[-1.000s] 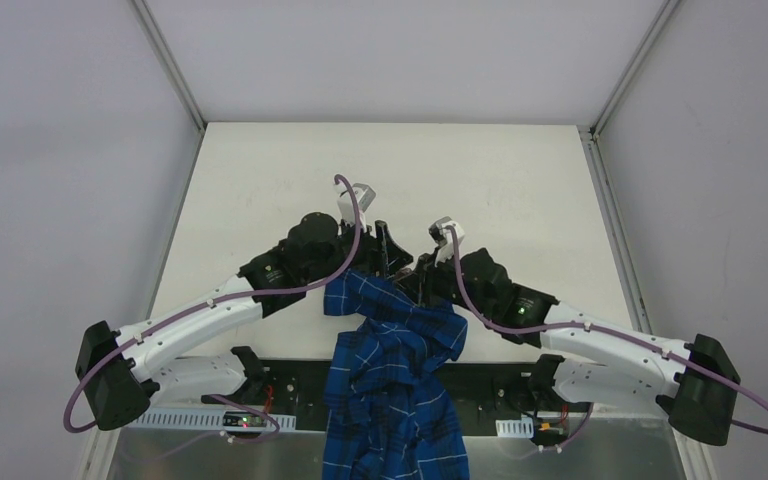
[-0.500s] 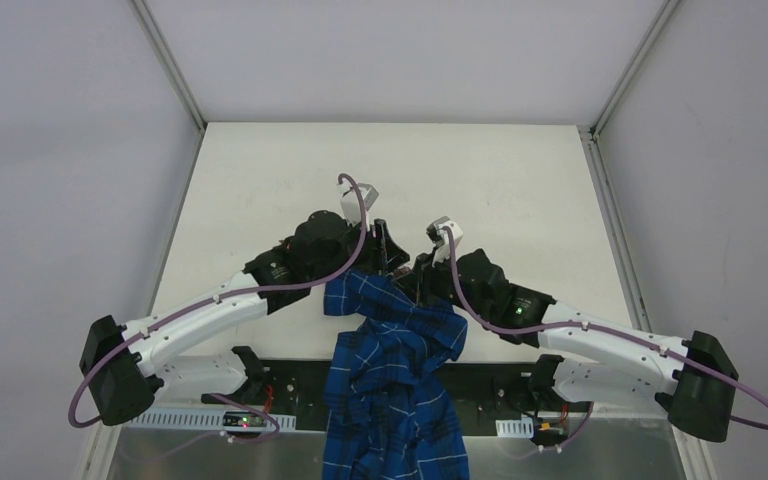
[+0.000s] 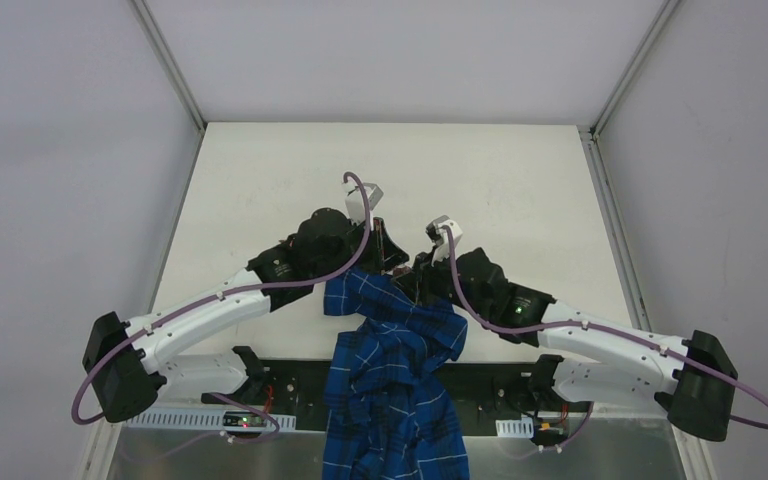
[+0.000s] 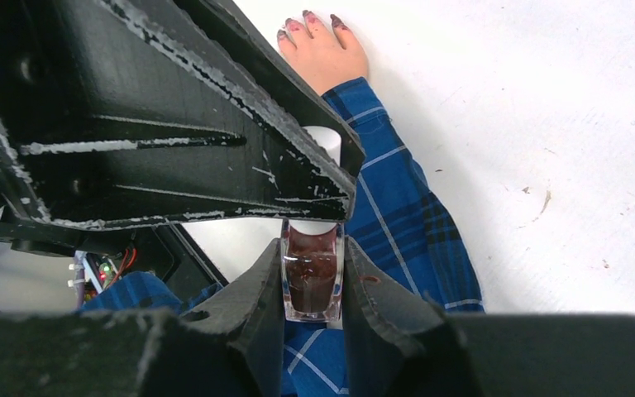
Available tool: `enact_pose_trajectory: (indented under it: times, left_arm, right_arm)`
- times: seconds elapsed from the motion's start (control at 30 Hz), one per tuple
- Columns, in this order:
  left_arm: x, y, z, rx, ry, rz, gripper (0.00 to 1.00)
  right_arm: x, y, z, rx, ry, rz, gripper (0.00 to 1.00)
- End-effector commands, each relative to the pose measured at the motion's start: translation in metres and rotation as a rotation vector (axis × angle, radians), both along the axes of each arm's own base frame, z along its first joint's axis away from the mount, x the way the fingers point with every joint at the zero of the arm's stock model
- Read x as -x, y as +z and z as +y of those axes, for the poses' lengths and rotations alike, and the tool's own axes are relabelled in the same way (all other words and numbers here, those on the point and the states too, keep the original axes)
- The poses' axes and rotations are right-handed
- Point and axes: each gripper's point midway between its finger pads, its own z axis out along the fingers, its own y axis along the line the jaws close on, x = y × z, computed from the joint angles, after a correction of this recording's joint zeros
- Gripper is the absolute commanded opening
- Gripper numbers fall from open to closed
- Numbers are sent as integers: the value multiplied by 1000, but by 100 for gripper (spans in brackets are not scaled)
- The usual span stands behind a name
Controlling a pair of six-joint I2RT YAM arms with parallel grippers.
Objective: Paint the nails
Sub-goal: Screw the nail polish bottle.
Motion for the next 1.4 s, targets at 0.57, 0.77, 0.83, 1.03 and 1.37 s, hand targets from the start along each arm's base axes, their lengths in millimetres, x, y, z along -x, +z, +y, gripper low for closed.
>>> enact_pose_trajectory:
  times: [0.57, 0.77, 0.83, 1.03, 1.37]
  left_arm:
    - [108, 110, 6, 305, -552, -278, 0]
    - [131, 132, 10, 372, -670, -350, 0]
    - [137, 140, 10, 394, -701, -374, 0]
    - [154, 150, 10, 428, -779, -415, 0]
    - [161, 149, 1, 431, -804, -426, 0]
  right_arm:
    - [51, 120, 6, -515, 516, 17, 0]
    - [67, 138, 5, -583, 645, 18, 0]
    - [70, 142, 5, -599, 668, 22, 0]
    - [76, 148, 5, -623, 714, 18, 0]
    - [79, 144, 4, -614, 740, 23, 0]
